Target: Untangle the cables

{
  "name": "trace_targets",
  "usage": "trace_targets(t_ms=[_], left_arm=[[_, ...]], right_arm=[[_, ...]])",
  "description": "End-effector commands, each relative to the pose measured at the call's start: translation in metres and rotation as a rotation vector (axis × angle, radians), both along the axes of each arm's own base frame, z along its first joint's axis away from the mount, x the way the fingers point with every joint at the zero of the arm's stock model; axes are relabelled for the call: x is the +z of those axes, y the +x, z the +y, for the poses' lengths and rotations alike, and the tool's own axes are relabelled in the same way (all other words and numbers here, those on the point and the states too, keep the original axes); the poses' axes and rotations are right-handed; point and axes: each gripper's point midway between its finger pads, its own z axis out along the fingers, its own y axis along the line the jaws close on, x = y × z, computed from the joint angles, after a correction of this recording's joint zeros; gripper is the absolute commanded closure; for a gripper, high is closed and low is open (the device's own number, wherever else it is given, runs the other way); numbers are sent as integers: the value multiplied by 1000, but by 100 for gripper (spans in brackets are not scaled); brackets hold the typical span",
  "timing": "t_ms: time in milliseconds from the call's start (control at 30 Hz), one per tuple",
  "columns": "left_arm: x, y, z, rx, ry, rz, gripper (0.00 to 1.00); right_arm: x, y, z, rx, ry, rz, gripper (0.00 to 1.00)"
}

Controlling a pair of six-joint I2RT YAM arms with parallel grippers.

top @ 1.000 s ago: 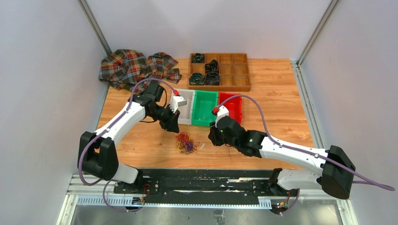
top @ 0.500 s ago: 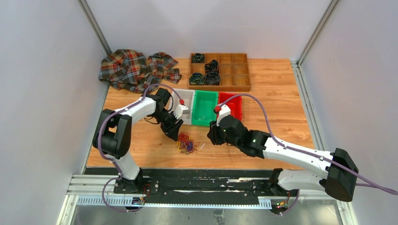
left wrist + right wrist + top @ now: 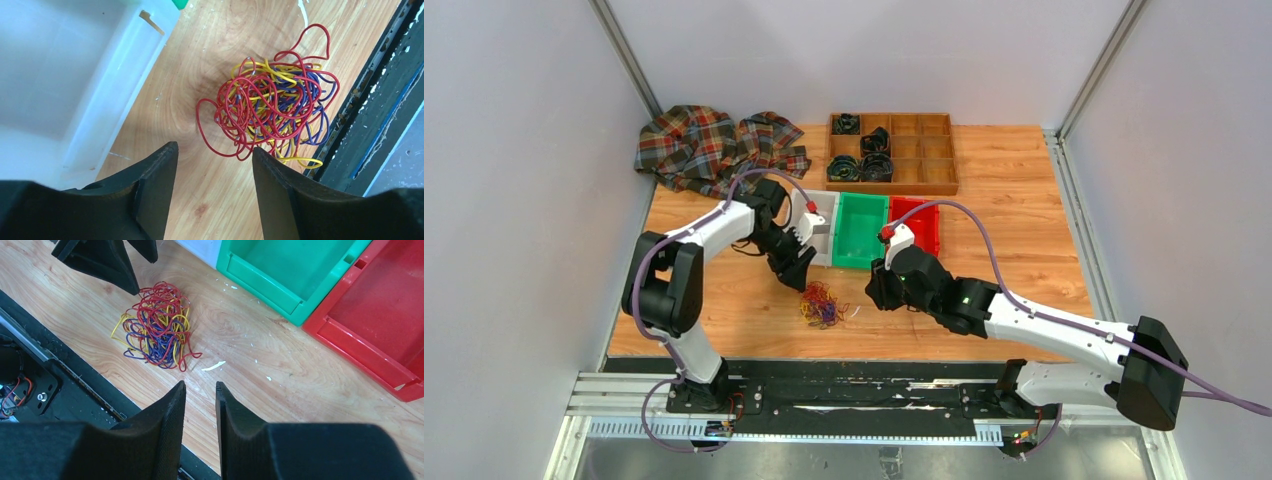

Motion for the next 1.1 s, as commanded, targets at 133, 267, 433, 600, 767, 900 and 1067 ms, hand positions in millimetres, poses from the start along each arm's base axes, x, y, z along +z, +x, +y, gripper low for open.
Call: trace_targets(t_ms=[133, 267, 433, 600, 767, 900, 1067], left_arm=[[-5, 17, -8, 60, -56, -18, 41], [-6, 19, -14, 77, -86, -14, 45], [-11, 13, -14, 80, -90, 9, 53], [3, -9, -24, 72, -183, 56, 69], [40, -20, -33, 102, -276, 60, 96], [79, -14, -31, 167, -279, -28, 98], [111, -20, -25, 214, -273, -69, 99]], right_arm=[[18, -3, 8, 24, 38, -20, 73], [17, -4, 7, 24, 40, -17, 76], [18, -4, 6, 19, 44, -18, 78], [20, -3, 4, 13, 46, -26, 81], [25, -2, 5, 10, 55, -37, 86], [27, 0, 9, 15, 57, -46, 86], [36, 3, 22, 37, 69, -73, 83]])
